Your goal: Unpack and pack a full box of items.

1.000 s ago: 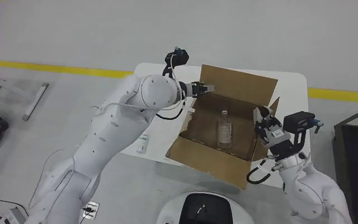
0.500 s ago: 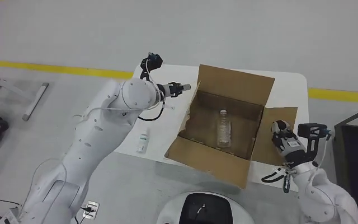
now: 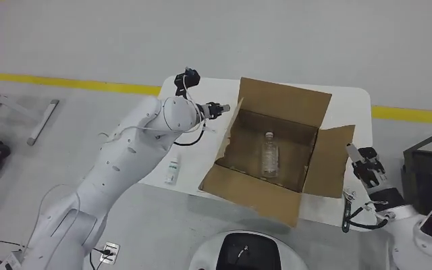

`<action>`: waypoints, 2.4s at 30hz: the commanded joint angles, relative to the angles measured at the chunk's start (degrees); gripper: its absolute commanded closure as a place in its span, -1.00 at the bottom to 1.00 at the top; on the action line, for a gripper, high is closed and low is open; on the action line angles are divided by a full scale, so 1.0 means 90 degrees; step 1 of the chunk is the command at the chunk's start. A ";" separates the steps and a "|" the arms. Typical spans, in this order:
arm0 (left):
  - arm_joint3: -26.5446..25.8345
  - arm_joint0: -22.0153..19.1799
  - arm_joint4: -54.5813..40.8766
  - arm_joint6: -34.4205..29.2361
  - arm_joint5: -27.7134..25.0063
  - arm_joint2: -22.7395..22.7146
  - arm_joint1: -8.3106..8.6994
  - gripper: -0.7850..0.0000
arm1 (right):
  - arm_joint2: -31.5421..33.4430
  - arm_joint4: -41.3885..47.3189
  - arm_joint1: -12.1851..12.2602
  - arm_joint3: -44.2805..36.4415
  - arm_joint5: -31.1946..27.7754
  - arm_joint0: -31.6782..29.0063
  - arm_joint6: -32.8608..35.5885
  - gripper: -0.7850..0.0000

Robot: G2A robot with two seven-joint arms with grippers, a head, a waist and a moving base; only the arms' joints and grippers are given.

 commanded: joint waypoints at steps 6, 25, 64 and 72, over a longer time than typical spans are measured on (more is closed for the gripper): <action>-0.0129 0.0064 -0.0325 0.0148 0.0149 0.0050 0.0169 -1.00 | 0.0030 -0.0148 0.0057 -0.0014 0.0198 -0.0180 0.0217 -1.00; -0.0128 0.0073 -0.0343 0.0156 0.0156 0.0052 0.0178 -1.00 | -0.0454 -0.0225 0.0099 0.0440 0.0822 0.0170 0.0140 1.00; -0.0128 0.0073 -0.0343 0.0156 0.0156 0.0052 0.0178 -1.00 | 0.0190 -0.0699 0.0445 0.1765 0.0365 0.1331 -0.0419 -1.00; -0.0077 0.0285 -0.0346 0.0338 -0.0147 0.0089 0.0176 -1.00 | 0.0294 -0.1704 0.0456 0.1494 0.0962 0.0983 -0.1614 1.00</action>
